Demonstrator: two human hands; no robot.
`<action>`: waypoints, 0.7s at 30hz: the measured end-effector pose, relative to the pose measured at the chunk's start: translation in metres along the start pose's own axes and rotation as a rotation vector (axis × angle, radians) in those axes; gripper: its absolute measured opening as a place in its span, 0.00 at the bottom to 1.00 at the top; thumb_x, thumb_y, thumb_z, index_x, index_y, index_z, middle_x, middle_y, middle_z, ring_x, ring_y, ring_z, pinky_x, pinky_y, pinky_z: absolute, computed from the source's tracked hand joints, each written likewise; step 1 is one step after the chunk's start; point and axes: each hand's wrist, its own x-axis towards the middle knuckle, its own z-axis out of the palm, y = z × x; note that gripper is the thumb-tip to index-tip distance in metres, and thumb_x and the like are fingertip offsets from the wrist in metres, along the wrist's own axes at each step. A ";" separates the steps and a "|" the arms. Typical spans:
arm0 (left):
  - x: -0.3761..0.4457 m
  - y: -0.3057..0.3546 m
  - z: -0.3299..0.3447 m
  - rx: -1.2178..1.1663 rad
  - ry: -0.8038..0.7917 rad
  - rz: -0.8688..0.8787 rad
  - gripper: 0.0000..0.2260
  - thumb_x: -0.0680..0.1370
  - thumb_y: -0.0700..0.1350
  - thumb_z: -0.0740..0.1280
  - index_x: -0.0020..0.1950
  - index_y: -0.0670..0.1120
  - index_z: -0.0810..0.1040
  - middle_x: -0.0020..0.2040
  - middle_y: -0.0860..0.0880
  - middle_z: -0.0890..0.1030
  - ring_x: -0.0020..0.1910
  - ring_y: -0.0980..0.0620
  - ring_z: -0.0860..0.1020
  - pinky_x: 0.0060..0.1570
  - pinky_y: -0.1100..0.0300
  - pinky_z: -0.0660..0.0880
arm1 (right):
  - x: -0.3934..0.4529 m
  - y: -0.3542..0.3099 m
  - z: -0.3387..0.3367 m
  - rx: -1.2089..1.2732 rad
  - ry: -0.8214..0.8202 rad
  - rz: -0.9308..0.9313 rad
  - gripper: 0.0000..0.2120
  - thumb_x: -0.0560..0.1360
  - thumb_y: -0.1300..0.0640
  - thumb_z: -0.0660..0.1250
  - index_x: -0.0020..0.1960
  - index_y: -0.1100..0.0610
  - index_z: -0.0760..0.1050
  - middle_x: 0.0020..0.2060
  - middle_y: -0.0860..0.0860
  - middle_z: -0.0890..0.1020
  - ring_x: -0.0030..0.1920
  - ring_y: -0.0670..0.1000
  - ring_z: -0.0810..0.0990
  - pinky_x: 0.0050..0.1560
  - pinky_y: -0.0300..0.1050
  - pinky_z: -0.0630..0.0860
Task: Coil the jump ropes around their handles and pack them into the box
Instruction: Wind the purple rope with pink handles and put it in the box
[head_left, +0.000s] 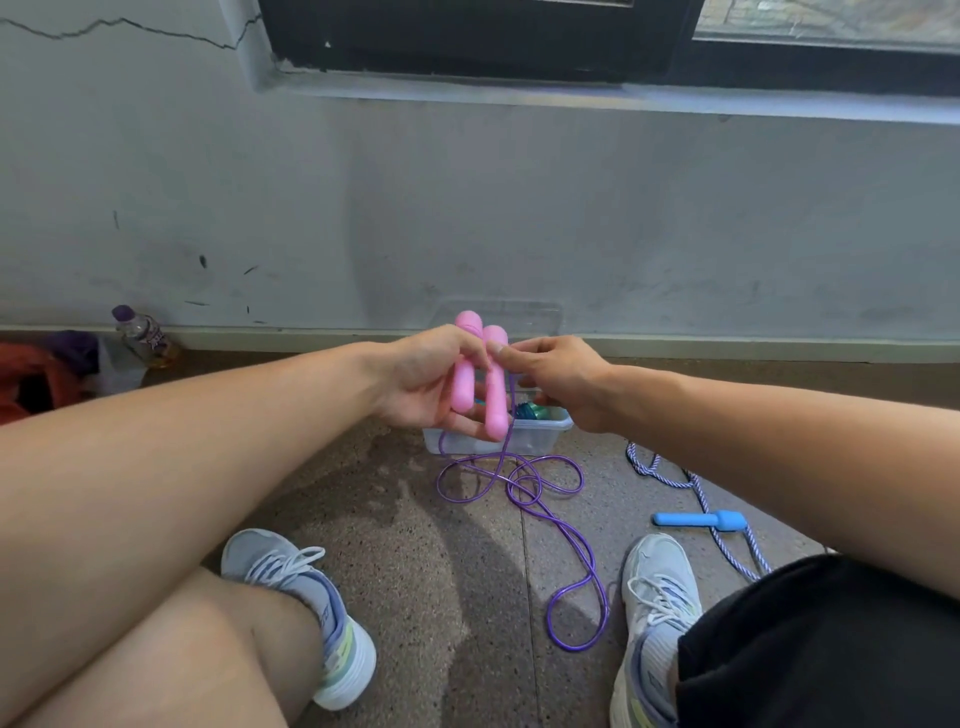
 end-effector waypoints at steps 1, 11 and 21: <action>0.002 -0.002 0.001 0.039 -0.005 -0.010 0.05 0.78 0.36 0.56 0.46 0.36 0.71 0.29 0.38 0.77 0.32 0.46 0.79 0.46 0.48 0.81 | 0.001 0.000 0.000 -0.003 -0.020 0.006 0.26 0.66 0.39 0.78 0.55 0.55 0.83 0.46 0.50 0.83 0.45 0.48 0.77 0.40 0.43 0.72; 0.001 0.004 -0.003 0.108 -0.166 -0.178 0.12 0.77 0.34 0.61 0.59 0.43 0.72 0.35 0.48 0.72 0.28 0.55 0.69 0.27 0.64 0.72 | 0.007 -0.002 -0.029 -0.154 0.220 -0.240 0.23 0.77 0.34 0.61 0.59 0.51 0.77 0.52 0.49 0.83 0.53 0.49 0.81 0.61 0.48 0.76; 0.002 0.000 -0.023 0.349 0.087 -0.102 0.13 0.76 0.53 0.72 0.53 0.45 0.79 0.41 0.50 0.80 0.33 0.56 0.76 0.29 0.65 0.73 | -0.003 -0.014 -0.041 0.056 -0.017 -0.151 0.16 0.79 0.44 0.66 0.39 0.54 0.74 0.25 0.48 0.63 0.23 0.46 0.58 0.23 0.36 0.53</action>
